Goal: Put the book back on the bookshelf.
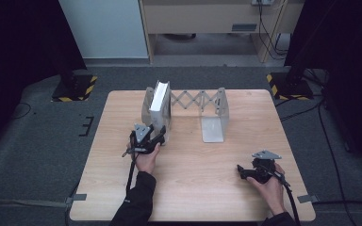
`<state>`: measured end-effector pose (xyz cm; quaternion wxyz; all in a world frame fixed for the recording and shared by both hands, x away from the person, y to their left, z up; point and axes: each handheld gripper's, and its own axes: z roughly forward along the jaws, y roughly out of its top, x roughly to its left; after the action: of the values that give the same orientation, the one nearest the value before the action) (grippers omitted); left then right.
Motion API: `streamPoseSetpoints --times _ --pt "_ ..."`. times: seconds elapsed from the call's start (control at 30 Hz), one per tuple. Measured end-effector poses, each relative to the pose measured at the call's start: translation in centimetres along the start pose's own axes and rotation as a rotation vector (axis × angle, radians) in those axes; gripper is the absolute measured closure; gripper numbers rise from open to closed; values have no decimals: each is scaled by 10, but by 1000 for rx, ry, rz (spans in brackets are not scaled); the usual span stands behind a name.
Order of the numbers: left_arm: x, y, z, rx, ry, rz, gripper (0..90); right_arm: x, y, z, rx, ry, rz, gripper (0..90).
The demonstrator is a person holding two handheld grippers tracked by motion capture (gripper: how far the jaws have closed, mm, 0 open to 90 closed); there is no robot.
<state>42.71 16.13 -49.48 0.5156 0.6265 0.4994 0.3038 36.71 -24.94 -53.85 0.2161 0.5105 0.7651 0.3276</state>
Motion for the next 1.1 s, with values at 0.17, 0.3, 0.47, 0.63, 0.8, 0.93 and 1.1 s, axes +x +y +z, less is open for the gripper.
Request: streamPoseSetpoints --times 0.17,0.3,0.47,0.63,0.8,0.93,1.1 --pt "-6 0 8 1 1 0 463 0 0 0 0 0 0 101" --pt "-10 5 15 25 5 6 454 0 0 0 0 0 0 101" --pt "-11 3 18 12 2 -2 440 0 0 0 0 0 0 101" --pt "-11 3 18 17 -1 -8 434 0 0 0 0 0 0 101" --pt "-7 7 7 56 -37 -6 430 0 0 0 0 0 0 101" --pt "-2 12 -10 98 -77 11 373 0 0 0 0 0 0 101" --pt "1 11 -27 166 -107 52 322 0 0 0 0 1 -1 99"
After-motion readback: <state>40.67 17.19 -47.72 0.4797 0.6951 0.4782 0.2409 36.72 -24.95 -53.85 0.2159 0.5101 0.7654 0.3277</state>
